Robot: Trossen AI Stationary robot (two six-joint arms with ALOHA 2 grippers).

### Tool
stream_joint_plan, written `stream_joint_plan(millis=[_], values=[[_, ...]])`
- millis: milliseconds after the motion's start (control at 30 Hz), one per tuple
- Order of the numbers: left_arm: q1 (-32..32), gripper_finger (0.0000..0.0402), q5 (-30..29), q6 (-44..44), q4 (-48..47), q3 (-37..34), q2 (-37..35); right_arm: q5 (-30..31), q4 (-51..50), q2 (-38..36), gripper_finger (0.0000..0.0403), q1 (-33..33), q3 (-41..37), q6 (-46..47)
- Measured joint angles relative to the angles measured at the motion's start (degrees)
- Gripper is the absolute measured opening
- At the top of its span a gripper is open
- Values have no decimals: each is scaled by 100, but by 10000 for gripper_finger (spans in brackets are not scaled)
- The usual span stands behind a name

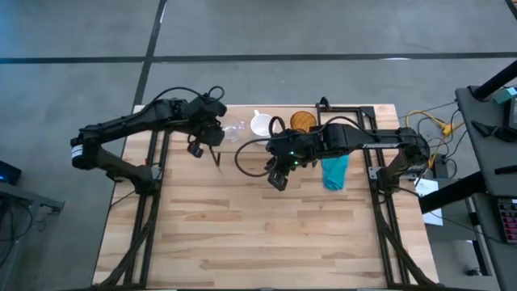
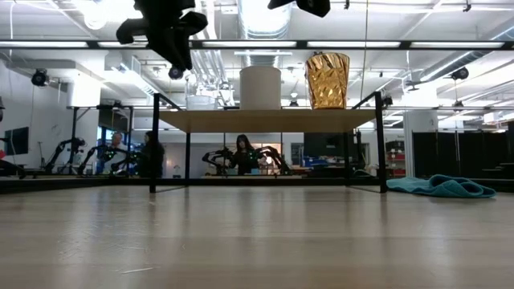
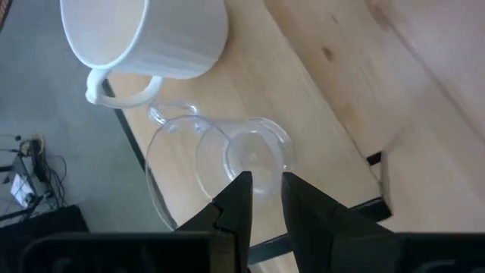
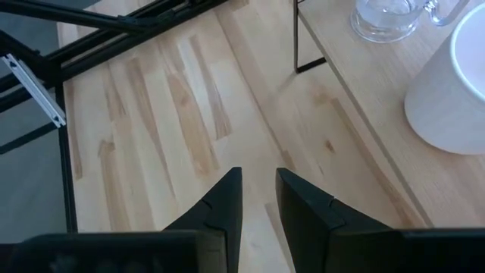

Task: Stack small to large cups/mugs on shelf
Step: Adjust the transparent mug on the shelf

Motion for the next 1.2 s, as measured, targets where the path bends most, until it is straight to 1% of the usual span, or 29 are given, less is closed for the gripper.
stream_joint_plan(millis=[133, 500, 1000, 1200], values=[[12, 59, -98, -7, 66, 30, 105, -1, 2, 0, 77, 0, 1, 0], [103, 59, -185, 133, 77, 26, 109, -1, 2, 0, 77, 0, -1, -4], [115, 59, -146, 106, 62, -32, 109, -1, 2, 0, 77, 0, -2, -22], [115, 59, -120, -79, 64, -39, 109, -1, 4, 0, 77, 0, -2, -22]])
